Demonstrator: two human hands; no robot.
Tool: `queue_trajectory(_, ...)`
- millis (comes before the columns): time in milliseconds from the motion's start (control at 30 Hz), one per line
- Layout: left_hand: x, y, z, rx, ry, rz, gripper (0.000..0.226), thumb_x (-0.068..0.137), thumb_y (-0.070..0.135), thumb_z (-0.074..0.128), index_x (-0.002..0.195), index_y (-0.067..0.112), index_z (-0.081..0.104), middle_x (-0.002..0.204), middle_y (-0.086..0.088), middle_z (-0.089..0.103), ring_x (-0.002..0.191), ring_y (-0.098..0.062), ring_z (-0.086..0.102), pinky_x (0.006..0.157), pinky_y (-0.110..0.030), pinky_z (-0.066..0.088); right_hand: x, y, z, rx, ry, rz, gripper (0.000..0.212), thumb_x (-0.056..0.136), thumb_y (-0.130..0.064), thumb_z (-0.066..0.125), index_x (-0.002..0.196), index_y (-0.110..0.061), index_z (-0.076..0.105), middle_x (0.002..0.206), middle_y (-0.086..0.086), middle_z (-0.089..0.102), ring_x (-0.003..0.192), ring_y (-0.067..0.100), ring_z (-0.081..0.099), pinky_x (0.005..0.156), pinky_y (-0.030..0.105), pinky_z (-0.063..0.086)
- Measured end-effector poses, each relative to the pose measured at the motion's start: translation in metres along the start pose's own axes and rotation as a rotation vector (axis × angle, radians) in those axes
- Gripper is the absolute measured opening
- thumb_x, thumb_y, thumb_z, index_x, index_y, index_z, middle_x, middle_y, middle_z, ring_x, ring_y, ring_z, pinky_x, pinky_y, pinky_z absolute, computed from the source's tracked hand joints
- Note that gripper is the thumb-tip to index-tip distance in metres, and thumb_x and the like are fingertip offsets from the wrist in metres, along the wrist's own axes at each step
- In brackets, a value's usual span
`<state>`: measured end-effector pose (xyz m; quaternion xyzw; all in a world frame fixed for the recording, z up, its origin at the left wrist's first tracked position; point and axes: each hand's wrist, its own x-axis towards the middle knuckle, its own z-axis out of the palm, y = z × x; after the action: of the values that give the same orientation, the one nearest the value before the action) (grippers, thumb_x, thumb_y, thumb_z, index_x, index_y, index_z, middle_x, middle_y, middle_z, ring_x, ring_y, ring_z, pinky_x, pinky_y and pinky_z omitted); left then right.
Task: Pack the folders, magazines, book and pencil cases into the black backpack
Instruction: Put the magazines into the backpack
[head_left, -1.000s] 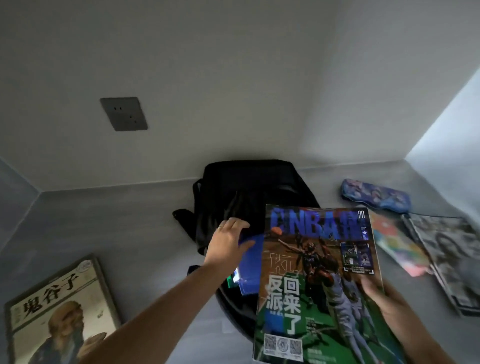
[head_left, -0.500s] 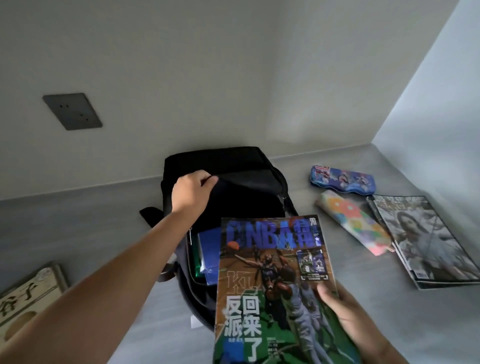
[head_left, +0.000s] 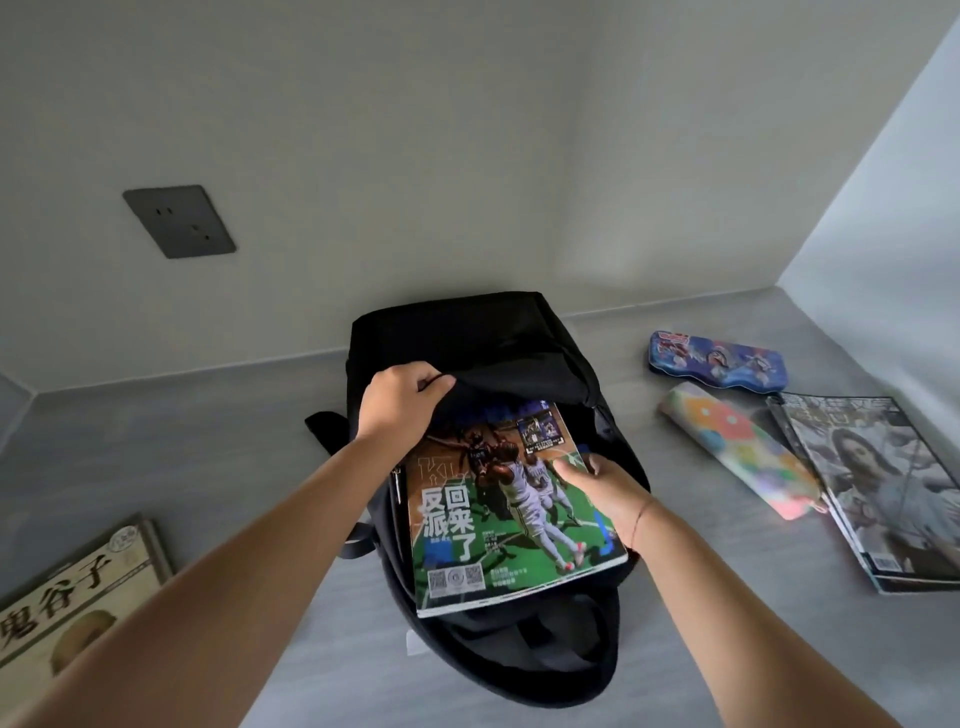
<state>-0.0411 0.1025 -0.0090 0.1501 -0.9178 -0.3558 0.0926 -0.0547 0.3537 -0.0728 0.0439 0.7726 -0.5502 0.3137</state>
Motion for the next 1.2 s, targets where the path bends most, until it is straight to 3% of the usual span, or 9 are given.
queue_trajectory(67, 0.002, 0.000, 0.002, -0.007, 0.000, -0.005, 0.020, 0.088, 0.038, 0.058, 0.080, 0.023, 0.068, 0.072, 0.005, 0.065, 0.069, -0.010, 0.059, 0.058, -0.026, 0.045, -0.013, 0.008, -0.008, 0.071, -0.120, 0.044, 0.039, 0.081, -0.038, 0.070, 0.114, -0.037, 0.050, 0.120, -0.008, 0.058, 0.103, 0.010, 0.060, 0.085, 0.027, 0.053)
queue_trajectory(167, 0.004, -0.001, 0.005, -0.024, -0.003, -0.026, 0.021, 0.088, 0.038, 0.058, 0.078, 0.023, 0.066, 0.070, 0.003, 0.065, 0.068, -0.011, 0.060, 0.056, -0.026, 0.044, -0.032, 0.037, -0.012, 0.211, -0.182, 0.112, 0.068, 0.075, -0.011, 0.076, 0.125, -0.042, 0.042, 0.107, -0.002, 0.064, 0.093, 0.016, 0.067, 0.062, 0.038, 0.060)
queue_trajectory(267, 0.003, -0.001, 0.009, -0.057, -0.028, -0.036, 0.022, 0.089, 0.037, 0.057, 0.077, 0.020, 0.066, 0.069, 0.000, 0.065, 0.067, -0.016, 0.061, 0.058, -0.032, 0.047, -0.033, 0.050, 0.000, 0.286, 0.017, 0.114, 0.072, 0.079, 0.007, 0.067, 0.137, -0.023, 0.037, 0.104, 0.007, 0.064, 0.081, 0.020, 0.068, 0.052, 0.032, 0.057)
queue_trajectory(433, 0.002, -0.002, 0.010, -0.075, -0.053, -0.027, 0.023, 0.090, 0.035, 0.057, 0.076, 0.017, 0.064, 0.069, -0.006, 0.064, 0.064, -0.021, 0.059, 0.056, -0.031, 0.044, 0.007, 0.015, 0.005, 0.312, 0.241, 0.044, 0.057, 0.085, 0.006, 0.059, 0.135, -0.015, 0.045, 0.115, 0.005, 0.053, 0.076, 0.019, 0.065, 0.045, 0.021, 0.055)
queue_trajectory(733, 0.002, -0.008, 0.008, -0.104, -0.043, -0.041, 0.022, 0.090, 0.033, 0.057, 0.076, 0.017, 0.065, 0.068, -0.006, 0.065, 0.059, -0.017, 0.056, 0.055, -0.028, 0.043, 0.042, -0.003, 0.034, 0.573, 0.372, 0.072, 0.037, 0.088, 0.007, 0.053, 0.125, 0.006, 0.047, 0.097, 0.016, 0.055, 0.065, 0.020, 0.059, 0.087, 0.040, 0.052)
queue_trajectory(800, 0.001, -0.009, 0.010, -0.108, -0.051, -0.041, 0.021, 0.089, 0.033, 0.057, 0.076, 0.018, 0.065, 0.070, -0.005, 0.066, 0.065, -0.022, 0.060, 0.058, -0.032, 0.047, 0.037, 0.007, 0.044, 0.525, 0.467, 0.042, 0.041, 0.087, 0.003, 0.057, 0.127, 0.004, 0.046, 0.091, 0.010, 0.057, 0.074, 0.025, 0.062, 0.091, 0.039, 0.052)
queue_trajectory(1000, -0.004, -0.013, 0.017, -0.101, -0.054, -0.042, 0.017, 0.090, 0.032, 0.057, 0.079, 0.022, 0.066, 0.071, -0.001, 0.067, 0.069, -0.020, 0.063, 0.062, -0.037, 0.051, 0.039, 0.003, 0.043, 0.252, 0.545, 0.015, 0.028, 0.085, -0.012, 0.065, 0.108, 0.001, 0.059, 0.091, 0.012, 0.063, 0.066, 0.026, 0.065, 0.048, 0.012, 0.046)
queue_trajectory(1100, -0.010, -0.013, 0.026, -0.111, -0.078, -0.059, 0.010, 0.089, 0.030, 0.059, 0.090, 0.024, 0.067, 0.075, 0.006, 0.067, 0.066, -0.013, 0.062, 0.059, -0.032, 0.050, 0.025, 0.002, 0.028, 0.009, 0.467, -0.039, 0.039, 0.083, -0.025, 0.068, 0.113, -0.002, 0.056, 0.104, 0.011, 0.061, 0.090, 0.027, 0.063, 0.074, 0.028, 0.048)
queue_trajectory(1200, -0.018, 0.002, 0.045, -0.017, -0.054, 0.008, 0.026, 0.087, 0.034, 0.062, 0.112, 0.024, 0.063, 0.097, 0.004, 0.068, 0.084, -0.014, 0.063, 0.075, -0.035, 0.054, -0.001, 0.014, 0.003, -0.077, 0.437, -0.133, 0.043, 0.083, -0.027, 0.067, 0.120, -0.010, 0.054, 0.108, -0.002, 0.056, 0.094, 0.014, 0.059, 0.080, 0.021, 0.042)
